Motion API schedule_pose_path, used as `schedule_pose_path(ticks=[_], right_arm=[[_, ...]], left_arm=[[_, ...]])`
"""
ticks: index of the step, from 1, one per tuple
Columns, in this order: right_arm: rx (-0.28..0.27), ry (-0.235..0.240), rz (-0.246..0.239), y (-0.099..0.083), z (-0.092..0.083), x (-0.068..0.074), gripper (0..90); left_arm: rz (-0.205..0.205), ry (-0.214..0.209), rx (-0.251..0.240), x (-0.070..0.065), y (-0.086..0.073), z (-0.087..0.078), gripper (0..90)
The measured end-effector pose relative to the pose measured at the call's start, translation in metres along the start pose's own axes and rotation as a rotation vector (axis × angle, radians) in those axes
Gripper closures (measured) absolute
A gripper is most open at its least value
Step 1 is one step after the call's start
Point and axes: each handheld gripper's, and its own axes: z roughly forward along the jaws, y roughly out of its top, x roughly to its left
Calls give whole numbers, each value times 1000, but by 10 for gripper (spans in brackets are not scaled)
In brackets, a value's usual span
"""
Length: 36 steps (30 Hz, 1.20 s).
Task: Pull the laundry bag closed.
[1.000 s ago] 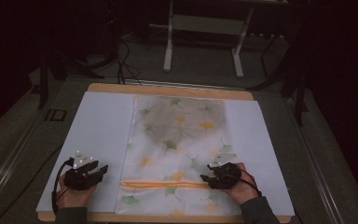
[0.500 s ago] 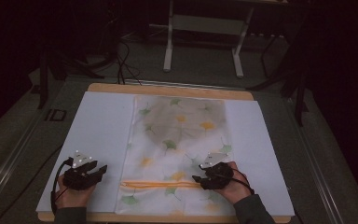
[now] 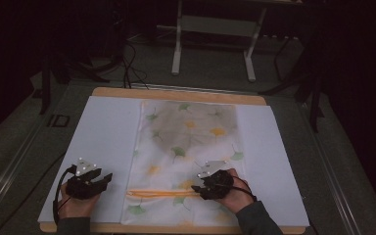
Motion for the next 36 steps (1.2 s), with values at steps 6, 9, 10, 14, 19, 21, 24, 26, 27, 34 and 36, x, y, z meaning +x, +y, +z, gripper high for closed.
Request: schedule_pose_path(ticks=[6, 9, 10, 14, 19, 21, 24, 26, 27, 34, 36], right_arm=[[8, 22, -35, 12, 9, 7, 551], [4, 27, -52, 17, 13, 12, 554], [1, 30, -59, 19, 14, 13, 550], [1, 36, -75, 25, 18, 19, 549], [-3, 45, -100, 33, 23, 25, 567], [-3, 50, -106, 36, 25, 28, 571], [-2, 54, -125, 40, 29, 31, 580], [1, 59, -131, 43, 31, 34, 582], [1, 61, -132, 44, 32, 35, 583], [-11, 73, -147, 53, 38, 40, 583], [-11, 76, -149, 55, 39, 41, 582]], left_arm=[[4, -3, 7, 0, 0, 0, 534], [6, -3, 9, 1, 0, 0, 536], [7, -2, 10, 1, 0, 0, 536], [7, 0, 9, 1, 0, 0, 535], [7, 1, 8, 2, 0, 0, 537], [6, 2, 7, 2, 0, 0, 537], [6, 3, 7, 2, 0, 0, 537], [5, 1, 10, 2, 0, -1, 543], [5, 1, 11, 2, 0, -1, 547], [9, 4, 10, 2, 0, -1, 552], [8, 2, 10, 3, 0, -2, 554]])
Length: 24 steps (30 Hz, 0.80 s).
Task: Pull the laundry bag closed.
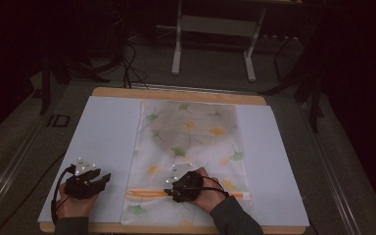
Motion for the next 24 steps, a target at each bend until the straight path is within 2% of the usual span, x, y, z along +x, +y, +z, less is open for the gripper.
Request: schedule_pose_path(ticks=[14, 24], right_arm=[[-13, 35, -41, 18, 14, 7, 597], [-28, 50, -42, 31, 20, 11, 613]], left_arm=[[-17, -2, 2, 3, 0, -1, 540], [-21, 3, 3, 5, -1, -2, 535]])
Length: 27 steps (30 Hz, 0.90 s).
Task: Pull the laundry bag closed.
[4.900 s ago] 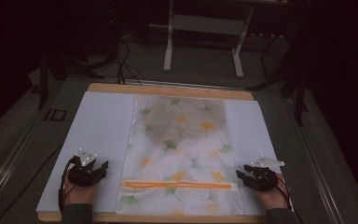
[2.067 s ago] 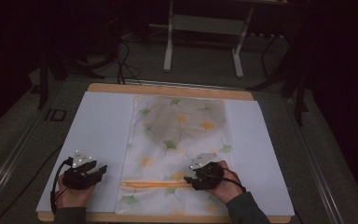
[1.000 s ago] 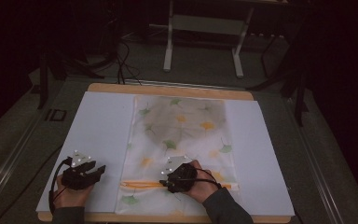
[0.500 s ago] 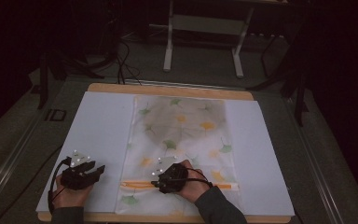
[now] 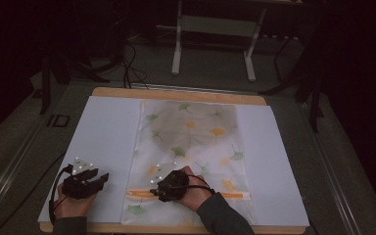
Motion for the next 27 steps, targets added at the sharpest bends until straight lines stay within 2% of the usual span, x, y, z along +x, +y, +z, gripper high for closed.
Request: schedule_pose_path(ticks=[9, 27], right_arm=[[-6, 22, -16, 11, 10, 8, 702], [-2, 56, -55, 29, 36, 20, 727]], left_arm=[[1, 1, 2, 0, 0, 0, 536], [3, 1, 6, 0, 0, 0, 532]])
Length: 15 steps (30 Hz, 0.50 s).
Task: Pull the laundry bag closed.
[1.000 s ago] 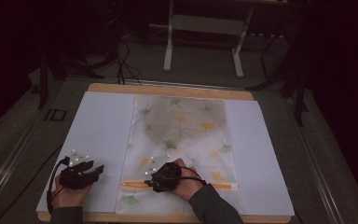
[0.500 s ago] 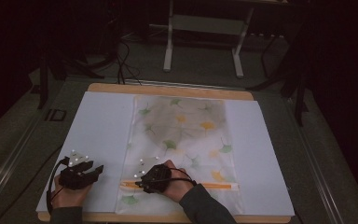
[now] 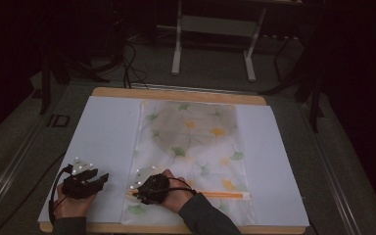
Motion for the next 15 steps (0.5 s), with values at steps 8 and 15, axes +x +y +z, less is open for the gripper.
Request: schedule_pose_path(ticks=[8, 15], right_arm=[[8, 12, -1, 5, 10, 2, 750], [17, 20, -5, 9, 17, 4, 739]], left_arm=[[-3, 0, 0, 0, 0, 1, 529], [-1, -1, 3, 0, 0, 1, 528]])
